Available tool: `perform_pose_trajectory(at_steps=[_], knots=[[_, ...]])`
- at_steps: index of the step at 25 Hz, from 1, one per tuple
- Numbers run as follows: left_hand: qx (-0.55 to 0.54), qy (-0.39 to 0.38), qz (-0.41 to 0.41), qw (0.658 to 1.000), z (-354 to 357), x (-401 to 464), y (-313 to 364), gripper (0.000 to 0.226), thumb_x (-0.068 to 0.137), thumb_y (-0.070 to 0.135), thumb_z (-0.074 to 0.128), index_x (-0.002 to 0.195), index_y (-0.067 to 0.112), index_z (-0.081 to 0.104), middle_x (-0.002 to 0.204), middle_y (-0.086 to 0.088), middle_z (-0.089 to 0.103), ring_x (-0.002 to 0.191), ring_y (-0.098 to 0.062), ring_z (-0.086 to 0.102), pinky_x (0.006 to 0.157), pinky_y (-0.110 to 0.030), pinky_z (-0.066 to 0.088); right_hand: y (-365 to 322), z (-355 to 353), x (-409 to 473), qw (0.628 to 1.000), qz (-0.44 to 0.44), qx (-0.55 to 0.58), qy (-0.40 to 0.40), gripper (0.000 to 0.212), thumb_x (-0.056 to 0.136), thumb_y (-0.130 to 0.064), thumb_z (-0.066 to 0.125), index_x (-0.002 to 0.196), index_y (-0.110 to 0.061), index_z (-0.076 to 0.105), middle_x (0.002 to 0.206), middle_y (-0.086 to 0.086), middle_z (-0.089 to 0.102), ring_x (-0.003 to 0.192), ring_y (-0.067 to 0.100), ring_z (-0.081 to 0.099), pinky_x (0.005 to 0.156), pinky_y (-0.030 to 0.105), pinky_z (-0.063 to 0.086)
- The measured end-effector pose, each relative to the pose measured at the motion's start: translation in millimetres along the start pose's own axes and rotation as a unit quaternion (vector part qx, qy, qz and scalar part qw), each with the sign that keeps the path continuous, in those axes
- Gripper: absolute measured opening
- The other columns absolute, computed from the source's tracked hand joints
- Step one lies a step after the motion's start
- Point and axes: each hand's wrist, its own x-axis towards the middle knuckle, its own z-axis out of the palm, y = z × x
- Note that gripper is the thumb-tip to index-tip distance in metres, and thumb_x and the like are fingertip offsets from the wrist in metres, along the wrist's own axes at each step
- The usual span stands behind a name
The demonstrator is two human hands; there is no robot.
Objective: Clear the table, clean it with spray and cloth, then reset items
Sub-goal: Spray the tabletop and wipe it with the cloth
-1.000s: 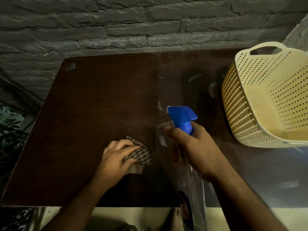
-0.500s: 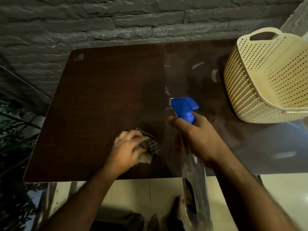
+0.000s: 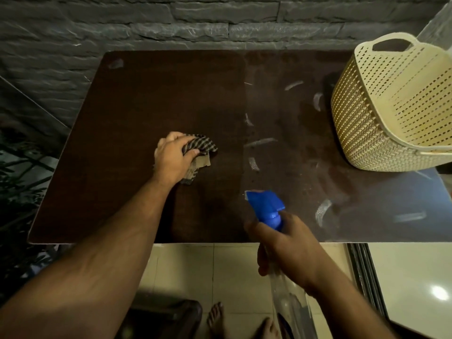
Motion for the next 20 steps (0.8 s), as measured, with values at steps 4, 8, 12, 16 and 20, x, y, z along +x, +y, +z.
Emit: perform_pose_trajectory(at_steps=[4, 8, 12, 16, 20], knots=[[-0.005, 0.0, -0.007, 1.0, 0.9, -2.4, 0.6, 0.041, 0.088, 0.034, 0.065, 0.127, 0.025, 0.06, 0.124, 0.0, 0.053, 0.117, -0.025, 0.044, 0.1, -0.039, 0.037, 13.5, 4.9, -9.7, 0.999, 0.018, -0.016, -0.033, 0.022, 0.088, -0.037, 0.063, 0.099, -0.021, 0.053, 0.062, 0.009, 0.067, 0.053, 0.021, 0.064, 0.061, 0.037, 0.056], [-0.011, 0.01, -0.042, 0.999, 2.1, -6.4, 6.5, 0.04, 0.088, 0.035, 0.064, 0.128, 0.027, 0.06, 0.127, 0.002, 0.052, 0.12, -0.024, 0.042, 0.103, -0.038, 0.034, 29.8, 3.9, -22.7, 0.997, 0.027, -0.051, -0.05, 0.023, 0.087, -0.039, 0.063, 0.097, -0.02, 0.054, 0.062, 0.009, 0.068, 0.052, 0.018, 0.064, 0.062, 0.036, 0.057], [-0.008, 0.017, -0.059, 0.998, 7.1, -13.3, 12.8, 0.041, 0.088, 0.035, 0.065, 0.128, 0.026, 0.06, 0.128, 0.002, 0.051, 0.12, -0.024, 0.041, 0.103, -0.037, 0.033, 42.9, -9.6, -32.3, 0.998, 0.025, -0.062, -0.021, 0.022, 0.087, -0.038, 0.063, 0.095, -0.019, 0.054, 0.062, 0.011, 0.069, 0.051, 0.02, 0.065, 0.062, 0.038, 0.058], [-0.002, 0.016, -0.058, 0.998, 10.6, -30.3, 22.2, 0.041, 0.087, 0.035, 0.065, 0.127, 0.026, 0.06, 0.127, 0.003, 0.052, 0.118, -0.024, 0.042, 0.102, -0.038, 0.035, 44.5, -8.5, -34.7, 0.998, 0.019, -0.052, -0.044, 0.022, 0.088, -0.037, 0.063, 0.095, -0.019, 0.054, 0.062, 0.009, 0.068, 0.052, 0.02, 0.064, 0.064, 0.04, 0.059], [-0.018, -0.028, 0.027, 0.999, 13.2, -82.1, 38.3, 0.04, 0.086, 0.033, 0.066, 0.125, 0.028, 0.061, 0.124, 0.003, 0.053, 0.113, -0.021, 0.045, 0.097, -0.038, 0.037, 34.8, -8.8, -27.4, 1.0, -0.013, -0.018, -0.022, 0.018, 0.087, -0.036, 0.064, 0.094, -0.021, 0.055, 0.062, 0.01, 0.067, 0.052, 0.02, 0.064, 0.059, 0.036, 0.056]])
